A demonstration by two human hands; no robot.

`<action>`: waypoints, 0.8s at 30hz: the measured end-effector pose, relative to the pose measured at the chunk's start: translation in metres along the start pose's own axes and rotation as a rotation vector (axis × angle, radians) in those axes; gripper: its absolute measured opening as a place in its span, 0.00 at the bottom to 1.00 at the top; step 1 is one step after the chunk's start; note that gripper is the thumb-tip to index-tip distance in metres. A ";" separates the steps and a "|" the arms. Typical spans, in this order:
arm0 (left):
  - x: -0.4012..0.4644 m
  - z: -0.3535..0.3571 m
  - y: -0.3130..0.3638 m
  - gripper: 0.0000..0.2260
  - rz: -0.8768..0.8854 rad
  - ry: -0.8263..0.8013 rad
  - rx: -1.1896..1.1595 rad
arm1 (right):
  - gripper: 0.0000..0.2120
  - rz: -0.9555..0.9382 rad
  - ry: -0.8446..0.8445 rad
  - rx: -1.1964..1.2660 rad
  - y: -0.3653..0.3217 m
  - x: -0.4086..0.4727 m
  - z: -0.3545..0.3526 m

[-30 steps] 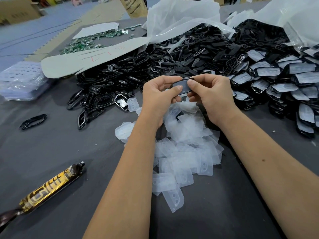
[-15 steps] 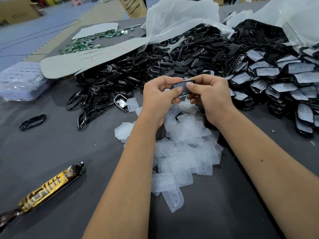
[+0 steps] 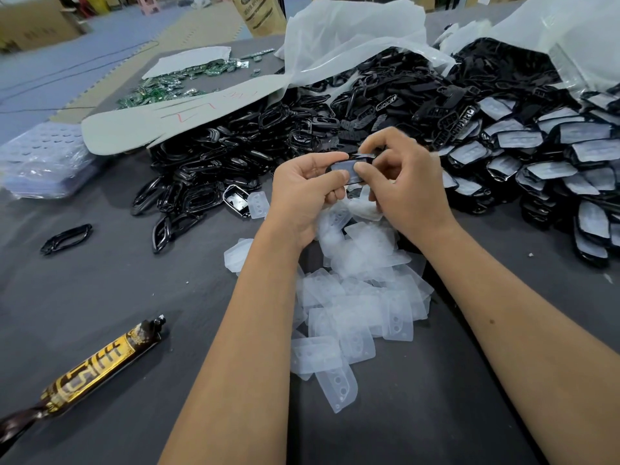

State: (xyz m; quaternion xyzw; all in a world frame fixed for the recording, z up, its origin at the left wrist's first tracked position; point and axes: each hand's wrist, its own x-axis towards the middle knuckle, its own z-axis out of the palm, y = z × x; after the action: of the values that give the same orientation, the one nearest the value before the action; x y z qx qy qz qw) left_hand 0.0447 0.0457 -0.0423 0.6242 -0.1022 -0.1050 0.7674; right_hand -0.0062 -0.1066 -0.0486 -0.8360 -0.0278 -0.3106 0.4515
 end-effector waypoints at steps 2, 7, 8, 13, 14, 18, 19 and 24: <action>0.002 -0.002 0.002 0.10 -0.032 0.038 -0.052 | 0.07 -0.122 -0.052 -0.041 -0.001 -0.001 0.000; 0.006 -0.012 0.006 0.05 -0.171 0.049 -0.207 | 0.13 -0.259 -0.104 -0.180 0.002 0.002 -0.002; 0.006 -0.012 0.007 0.03 -0.197 0.034 -0.223 | 0.11 -0.277 -0.072 -0.205 0.002 0.002 -0.001; 0.005 -0.005 0.005 0.11 -0.148 0.042 -0.293 | 0.04 0.092 0.045 0.109 -0.003 0.002 0.002; 0.004 -0.002 0.003 0.08 -0.092 0.048 -0.236 | 0.05 0.180 0.048 0.186 -0.003 0.003 0.002; 0.002 0.001 0.000 0.03 0.019 0.048 -0.114 | 0.04 0.467 -0.071 0.552 -0.004 0.004 -0.002; 0.002 0.000 0.001 0.02 0.024 0.038 -0.096 | 0.05 0.517 -0.120 0.607 -0.003 0.005 -0.003; 0.001 0.001 0.003 0.04 0.059 0.053 -0.066 | 0.08 0.554 -0.208 0.771 0.001 0.006 -0.001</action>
State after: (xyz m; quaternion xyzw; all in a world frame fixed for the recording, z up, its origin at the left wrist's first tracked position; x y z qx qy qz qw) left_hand 0.0452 0.0449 -0.0387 0.5977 -0.0967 -0.0688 0.7929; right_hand -0.0018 -0.1091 -0.0457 -0.6105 0.0377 -0.0604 0.7888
